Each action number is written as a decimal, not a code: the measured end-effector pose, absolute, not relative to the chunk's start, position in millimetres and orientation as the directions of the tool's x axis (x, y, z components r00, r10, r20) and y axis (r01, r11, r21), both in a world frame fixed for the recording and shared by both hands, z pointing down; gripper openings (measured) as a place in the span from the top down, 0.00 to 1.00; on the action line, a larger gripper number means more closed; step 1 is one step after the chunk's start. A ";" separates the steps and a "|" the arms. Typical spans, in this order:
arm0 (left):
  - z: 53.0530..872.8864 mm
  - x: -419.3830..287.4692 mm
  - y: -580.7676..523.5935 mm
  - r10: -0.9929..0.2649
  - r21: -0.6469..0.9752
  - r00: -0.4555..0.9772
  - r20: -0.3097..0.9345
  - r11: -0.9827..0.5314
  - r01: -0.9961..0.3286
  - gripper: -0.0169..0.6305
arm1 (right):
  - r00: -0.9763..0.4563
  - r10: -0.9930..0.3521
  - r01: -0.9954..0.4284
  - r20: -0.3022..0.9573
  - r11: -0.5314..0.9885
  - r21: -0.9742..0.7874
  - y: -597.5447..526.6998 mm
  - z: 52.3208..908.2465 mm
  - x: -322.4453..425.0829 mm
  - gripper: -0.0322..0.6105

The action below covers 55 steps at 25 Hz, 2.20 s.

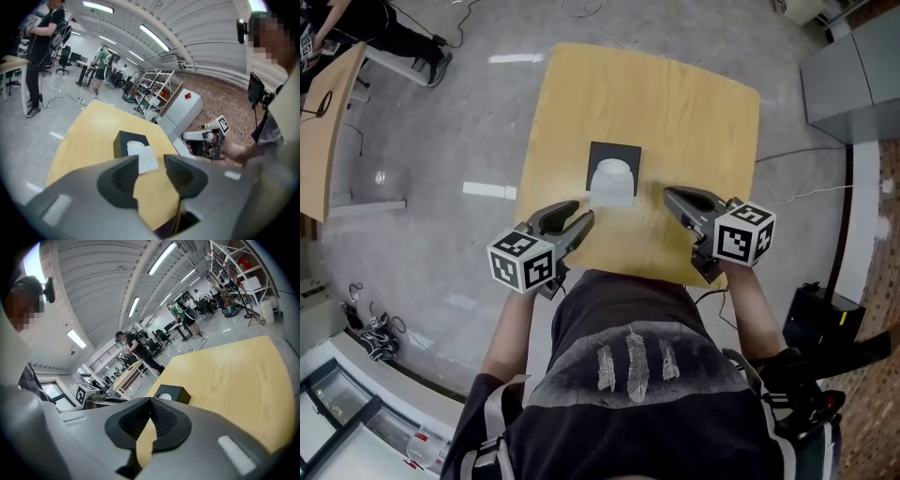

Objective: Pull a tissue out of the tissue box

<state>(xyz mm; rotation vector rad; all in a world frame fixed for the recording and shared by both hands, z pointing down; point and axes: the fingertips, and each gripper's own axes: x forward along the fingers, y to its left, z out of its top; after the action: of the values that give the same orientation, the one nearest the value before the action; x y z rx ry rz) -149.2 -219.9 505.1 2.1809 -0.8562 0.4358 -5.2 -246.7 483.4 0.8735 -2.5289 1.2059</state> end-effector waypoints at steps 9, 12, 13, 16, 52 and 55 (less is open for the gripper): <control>568.0 -123.6 -229.0 -0.322 0.668 0.777 0.540 -0.398 -0.629 0.41 | -0.802 -0.390 -0.597 0.453 0.492 -0.633 -240.9 489.6 -11.9 0.96; 584.2 -116.8 -234.0 -0.303 0.726 0.802 0.515 -0.343 -0.596 0.41 | -0.793 -0.386 -0.609 0.471 0.494 -0.620 -240.0 490.8 -12.1 0.96; 586.6 -115.0 -235.6 -0.303 0.749 0.813 0.497 -0.323 -0.578 0.41 | -0.790 -0.384 -0.613 0.477 0.495 -0.616 -239.0 491.4 -12.1 0.96; 587.7 -111.6 -240.0 -0.312 0.812 0.845 0.434 -0.272 -0.517 0.43 | -0.782 -0.380 -0.623 0.493 0.491 -0.609 -235.6 493.8 -12.0 0.96; 551.6 -101.2 -250.8 -0.336 0.931 0.917 0.216 -0.211 -0.297 0.97 | -0.775 -0.334 -0.632 0.536 0.430 -0.645 -227.1 505.9 -31.0 0.96; 544.5 -103.0 -252.7 -0.344 0.920 0.912 0.224 -0.233 -0.314 0.97 | -0.776 -0.337 -0.631 0.534 0.432 -0.644 -226.5 504.6 -32.2 0.96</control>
<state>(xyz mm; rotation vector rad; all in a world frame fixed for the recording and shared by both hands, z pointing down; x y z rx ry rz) -103.0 -252.7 544.5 1.8332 -0.4890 -0.0302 -32.2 -226.5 504.6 0.8311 -2.3653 1.2705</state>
